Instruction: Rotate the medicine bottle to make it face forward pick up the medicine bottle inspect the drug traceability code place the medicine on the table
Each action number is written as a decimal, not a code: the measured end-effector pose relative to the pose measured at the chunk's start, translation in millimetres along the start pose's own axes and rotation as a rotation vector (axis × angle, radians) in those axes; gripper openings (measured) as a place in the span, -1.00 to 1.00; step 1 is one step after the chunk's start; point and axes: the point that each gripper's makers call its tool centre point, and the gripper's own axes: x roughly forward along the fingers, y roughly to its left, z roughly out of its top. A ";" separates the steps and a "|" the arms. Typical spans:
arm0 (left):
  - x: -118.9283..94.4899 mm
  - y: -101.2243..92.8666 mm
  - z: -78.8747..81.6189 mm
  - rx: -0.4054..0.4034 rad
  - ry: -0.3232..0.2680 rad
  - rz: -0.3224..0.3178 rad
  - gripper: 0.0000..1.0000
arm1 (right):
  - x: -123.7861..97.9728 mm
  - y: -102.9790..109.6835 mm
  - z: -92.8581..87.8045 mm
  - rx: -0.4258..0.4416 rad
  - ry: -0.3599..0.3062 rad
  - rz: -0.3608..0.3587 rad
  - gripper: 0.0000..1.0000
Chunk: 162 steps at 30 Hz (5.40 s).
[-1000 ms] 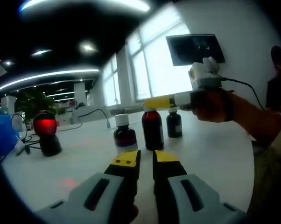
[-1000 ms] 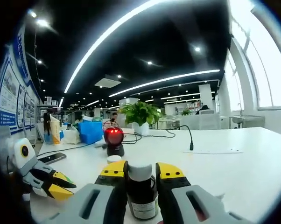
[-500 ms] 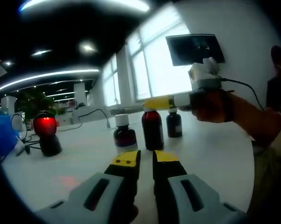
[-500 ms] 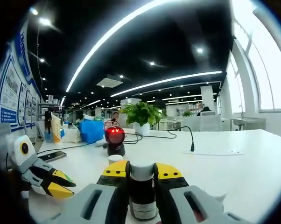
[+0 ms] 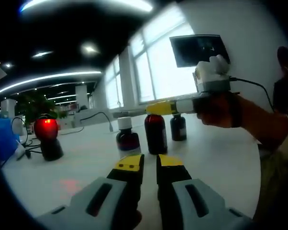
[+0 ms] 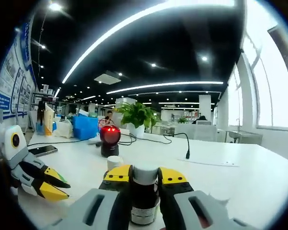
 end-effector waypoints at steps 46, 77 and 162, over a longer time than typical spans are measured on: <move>-0.8 -1.3 0.2 0.005 0.001 -0.001 -0.93 | 4.0 -12.9 6.5 0.003 -0.013 -0.042 -0.64; 0.2 -1.0 -0.7 0.018 0.006 0.003 -0.93 | 4.7 -11.2 9.3 0.149 -0.047 0.152 -0.65; 0.8 -0.6 -0.1 0.017 0.002 -0.002 -0.93 | -0.4 -8.7 9.3 -0.174 -0.002 -0.147 -0.61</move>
